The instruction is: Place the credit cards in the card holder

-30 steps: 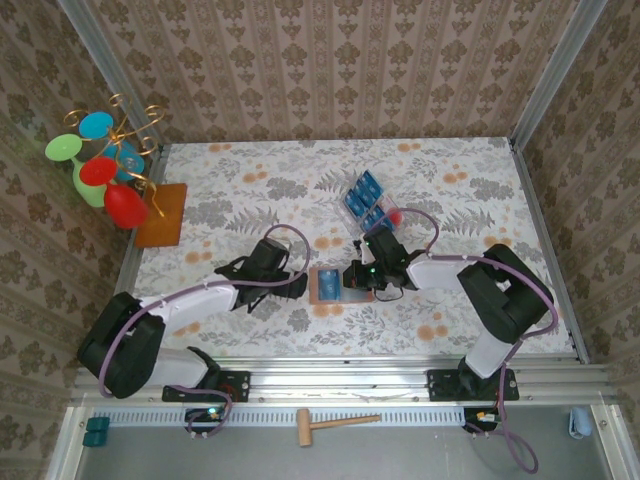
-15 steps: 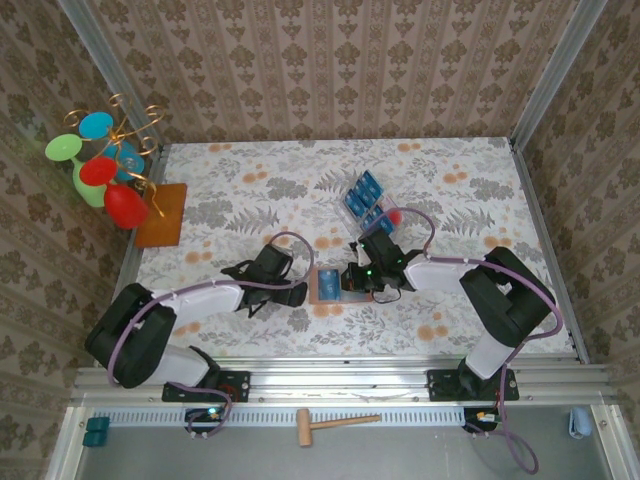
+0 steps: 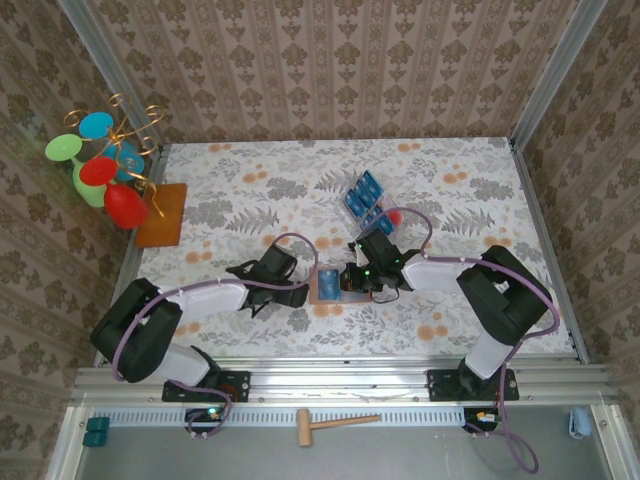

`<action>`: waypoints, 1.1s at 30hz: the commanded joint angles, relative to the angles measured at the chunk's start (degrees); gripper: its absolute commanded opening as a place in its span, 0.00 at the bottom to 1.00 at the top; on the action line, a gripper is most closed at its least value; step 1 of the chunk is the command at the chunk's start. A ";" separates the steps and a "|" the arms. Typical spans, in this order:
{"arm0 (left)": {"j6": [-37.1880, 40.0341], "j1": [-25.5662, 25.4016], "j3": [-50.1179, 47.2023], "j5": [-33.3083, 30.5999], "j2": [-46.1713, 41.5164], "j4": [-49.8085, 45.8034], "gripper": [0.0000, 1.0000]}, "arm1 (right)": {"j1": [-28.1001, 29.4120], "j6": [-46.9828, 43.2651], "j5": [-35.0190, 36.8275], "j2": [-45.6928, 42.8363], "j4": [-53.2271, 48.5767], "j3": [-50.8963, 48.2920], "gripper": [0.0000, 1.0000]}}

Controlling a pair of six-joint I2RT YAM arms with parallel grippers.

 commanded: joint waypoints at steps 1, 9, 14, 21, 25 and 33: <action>-0.52 -1.07 1.45 1.77 2.46 1.06 1.00 | 0.55 -0.02 1.09 1.46 -1.55 1.26 0.00; -0.52 -2.06 2.69 0.97 4.13 0.09 1.00 | 0.90 -0.02 0.65 2.51 -1.33 2.08 0.00; -0.59 -2.31 2.61 1.00 4.68 0.33 1.00 | 1.26 0.15 0.13 3.22 -1.01 2.85 0.00; -0.78 -2.55 2.26 1.23 5.25 1.11 1.00 | 2.10 0.47 -0.42 4.25 -0.80 3.94 0.00; -0.73 -2.59 2.08 1.34 5.39 1.30 1.00 | 2.48 0.59 -0.71 4.65 -0.66 4.33 0.00; -0.87 -2.62 1.79 1.51 5.45 1.66 1.00 | 2.89 1.05 -1.19 5.29 -0.36 4.86 0.00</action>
